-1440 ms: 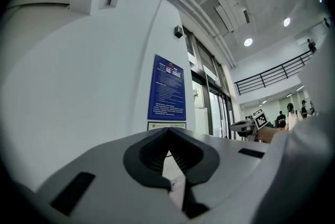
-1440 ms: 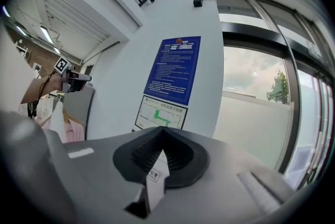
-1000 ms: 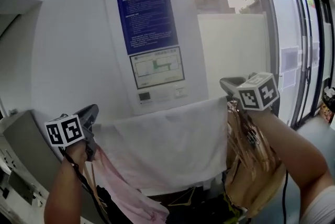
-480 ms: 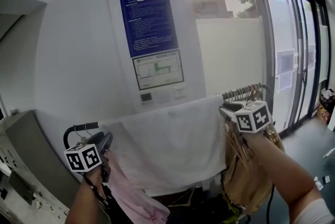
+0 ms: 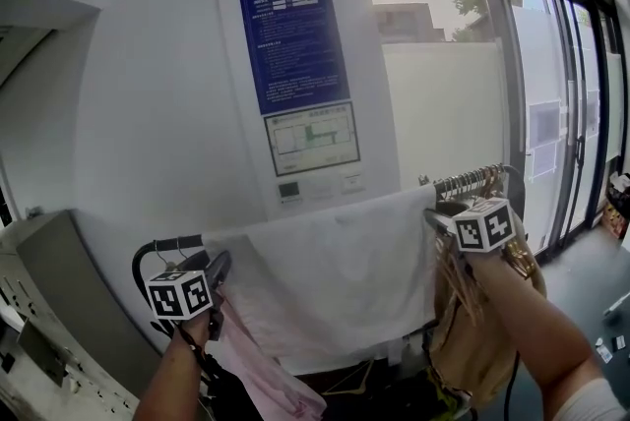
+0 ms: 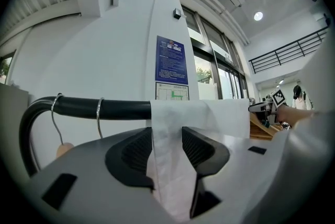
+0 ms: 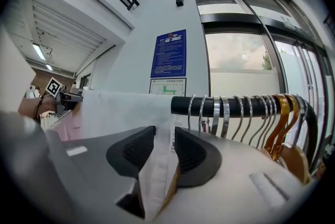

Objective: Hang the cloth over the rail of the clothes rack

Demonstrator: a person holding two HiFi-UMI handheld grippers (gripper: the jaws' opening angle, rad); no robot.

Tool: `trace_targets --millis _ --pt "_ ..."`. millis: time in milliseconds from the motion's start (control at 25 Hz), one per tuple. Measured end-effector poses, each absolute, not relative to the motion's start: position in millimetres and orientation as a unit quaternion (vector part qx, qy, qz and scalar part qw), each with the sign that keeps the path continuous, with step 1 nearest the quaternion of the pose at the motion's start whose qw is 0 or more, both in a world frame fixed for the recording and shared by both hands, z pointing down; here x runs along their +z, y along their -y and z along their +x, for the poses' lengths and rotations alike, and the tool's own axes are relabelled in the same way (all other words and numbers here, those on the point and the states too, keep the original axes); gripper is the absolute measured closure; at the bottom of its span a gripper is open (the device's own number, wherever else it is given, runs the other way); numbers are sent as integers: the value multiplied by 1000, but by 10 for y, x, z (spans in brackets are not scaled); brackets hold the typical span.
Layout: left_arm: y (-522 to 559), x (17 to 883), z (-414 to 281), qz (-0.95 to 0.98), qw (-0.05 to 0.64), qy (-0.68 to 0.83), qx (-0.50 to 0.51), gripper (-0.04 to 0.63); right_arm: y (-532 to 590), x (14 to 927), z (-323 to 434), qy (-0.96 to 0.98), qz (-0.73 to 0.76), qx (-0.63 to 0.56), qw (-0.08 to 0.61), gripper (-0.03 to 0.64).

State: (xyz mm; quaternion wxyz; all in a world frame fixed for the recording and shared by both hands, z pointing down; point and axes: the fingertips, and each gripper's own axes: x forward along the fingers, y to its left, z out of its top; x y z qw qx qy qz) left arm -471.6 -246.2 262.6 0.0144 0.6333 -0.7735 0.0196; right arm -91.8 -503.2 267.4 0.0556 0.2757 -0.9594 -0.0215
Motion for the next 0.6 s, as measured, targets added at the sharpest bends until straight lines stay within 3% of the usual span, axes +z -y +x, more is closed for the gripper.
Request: trace_targets --millis 80,120,160,200,600 --pt "2467 2604 -4749 629 10 777 20 427 5036 2647 -941 959 277 -23 51 514" --pt "2460 2596 -4760 626 5 780 22 450 5037 2632 -934 958 280 -27 48 568" --pt "2445 2589 -4766 623 0 782 24 552 5037 2620 -919 957 285 -32 45 611" --pt "2427 2587 -4768 622 -4 782 24 584 5032 2611 -902 955 290 -38 45 612" --pt "2194 2462 -4923 635 10 772 -18 586 5026 2542 -705 950 308 -34 32 614"
